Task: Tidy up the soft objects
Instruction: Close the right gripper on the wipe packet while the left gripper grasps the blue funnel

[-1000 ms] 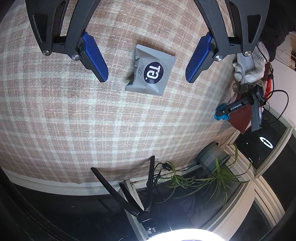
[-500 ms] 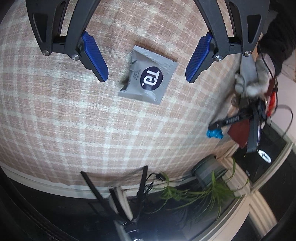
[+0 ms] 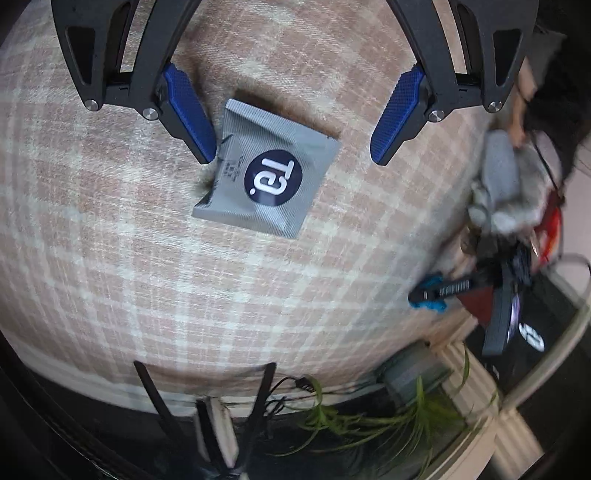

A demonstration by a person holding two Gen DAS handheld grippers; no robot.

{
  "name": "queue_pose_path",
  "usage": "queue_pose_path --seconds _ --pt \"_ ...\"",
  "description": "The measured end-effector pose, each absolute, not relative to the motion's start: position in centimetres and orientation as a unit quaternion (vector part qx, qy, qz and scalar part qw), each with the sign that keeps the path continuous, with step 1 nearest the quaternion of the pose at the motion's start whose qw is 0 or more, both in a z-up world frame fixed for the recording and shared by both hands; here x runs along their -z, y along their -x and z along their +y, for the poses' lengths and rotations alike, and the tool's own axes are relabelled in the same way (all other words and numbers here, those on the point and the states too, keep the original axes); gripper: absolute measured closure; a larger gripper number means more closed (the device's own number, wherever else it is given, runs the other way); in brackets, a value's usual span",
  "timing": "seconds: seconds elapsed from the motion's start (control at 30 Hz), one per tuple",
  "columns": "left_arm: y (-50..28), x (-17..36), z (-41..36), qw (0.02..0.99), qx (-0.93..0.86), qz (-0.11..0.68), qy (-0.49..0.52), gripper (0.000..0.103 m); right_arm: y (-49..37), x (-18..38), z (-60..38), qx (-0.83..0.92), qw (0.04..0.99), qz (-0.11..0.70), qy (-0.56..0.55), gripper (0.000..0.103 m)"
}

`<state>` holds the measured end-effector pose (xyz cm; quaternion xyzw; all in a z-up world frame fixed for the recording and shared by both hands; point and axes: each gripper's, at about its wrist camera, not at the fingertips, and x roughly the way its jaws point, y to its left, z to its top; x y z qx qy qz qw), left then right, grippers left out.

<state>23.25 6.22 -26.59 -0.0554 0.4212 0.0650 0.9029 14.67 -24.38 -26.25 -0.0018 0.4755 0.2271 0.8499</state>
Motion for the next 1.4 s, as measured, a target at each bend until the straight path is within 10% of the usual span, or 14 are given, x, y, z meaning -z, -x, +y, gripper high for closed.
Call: queue_pose_path --seconds 0.67,0.97,1.4 --pt "-23.7 26.3 5.7 0.906 -0.043 0.420 0.044 0.026 -17.3 26.3 -24.9 -0.194 0.861 0.467 0.052 0.022" --pt "-23.7 26.2 4.9 0.909 -0.017 0.415 0.030 0.037 -16.3 26.2 -25.2 -0.191 0.864 0.465 0.030 0.046" --pt "-24.1 26.0 3.5 0.910 0.019 0.414 0.010 0.040 -16.6 26.3 -24.0 -0.197 0.872 0.447 0.045 0.056"
